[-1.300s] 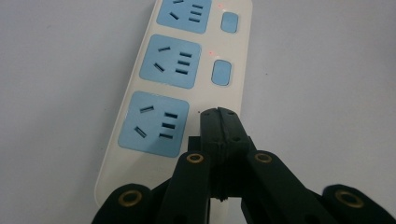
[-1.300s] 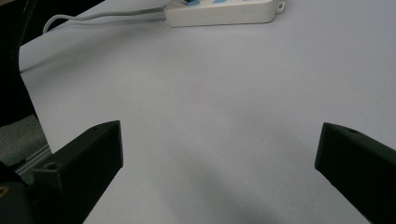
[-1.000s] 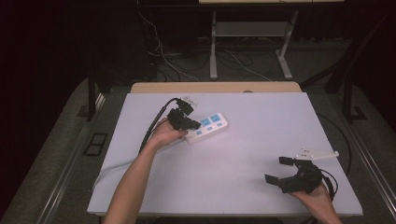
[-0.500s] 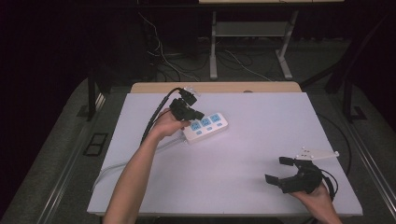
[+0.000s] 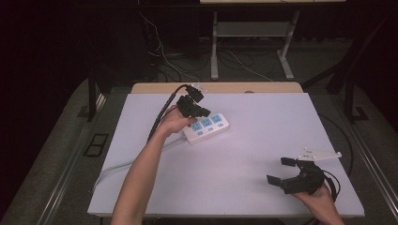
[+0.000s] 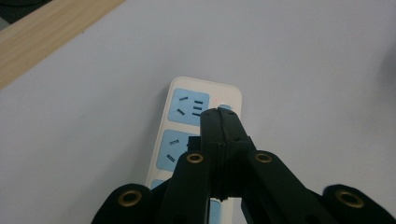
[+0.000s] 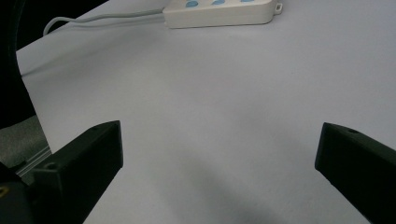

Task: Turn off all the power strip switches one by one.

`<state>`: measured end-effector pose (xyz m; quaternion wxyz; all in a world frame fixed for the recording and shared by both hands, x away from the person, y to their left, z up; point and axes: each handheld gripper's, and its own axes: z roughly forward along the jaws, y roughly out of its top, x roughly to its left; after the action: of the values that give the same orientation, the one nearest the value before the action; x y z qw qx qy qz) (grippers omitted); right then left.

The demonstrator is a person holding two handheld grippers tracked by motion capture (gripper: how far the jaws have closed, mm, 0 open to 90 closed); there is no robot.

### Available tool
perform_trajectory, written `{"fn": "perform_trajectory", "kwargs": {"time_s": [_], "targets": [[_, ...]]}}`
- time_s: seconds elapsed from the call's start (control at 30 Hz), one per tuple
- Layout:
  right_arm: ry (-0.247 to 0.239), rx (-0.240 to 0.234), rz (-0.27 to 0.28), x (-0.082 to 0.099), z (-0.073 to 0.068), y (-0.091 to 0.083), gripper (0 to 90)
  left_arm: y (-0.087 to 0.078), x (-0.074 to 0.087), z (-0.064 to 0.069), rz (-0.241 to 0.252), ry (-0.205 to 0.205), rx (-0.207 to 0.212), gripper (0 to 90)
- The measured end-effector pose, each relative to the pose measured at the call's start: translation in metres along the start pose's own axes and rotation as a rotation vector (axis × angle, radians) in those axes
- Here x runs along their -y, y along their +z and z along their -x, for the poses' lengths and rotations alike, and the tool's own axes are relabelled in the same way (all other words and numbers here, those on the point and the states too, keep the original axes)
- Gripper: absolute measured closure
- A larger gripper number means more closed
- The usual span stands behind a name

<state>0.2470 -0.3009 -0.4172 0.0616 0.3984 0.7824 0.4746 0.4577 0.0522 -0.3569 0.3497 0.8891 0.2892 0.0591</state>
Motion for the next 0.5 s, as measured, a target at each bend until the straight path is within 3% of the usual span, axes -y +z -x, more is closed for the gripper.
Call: {"fn": "perform_trajectory", "kwargs": {"time_s": [0.5], "targets": [[-0.005, -0.001, -0.002, 0.000, 0.000, 0.000, 0.6, 0.023, 0.004, -0.002, -0.026, -0.012, 0.010, 89.5]]}}
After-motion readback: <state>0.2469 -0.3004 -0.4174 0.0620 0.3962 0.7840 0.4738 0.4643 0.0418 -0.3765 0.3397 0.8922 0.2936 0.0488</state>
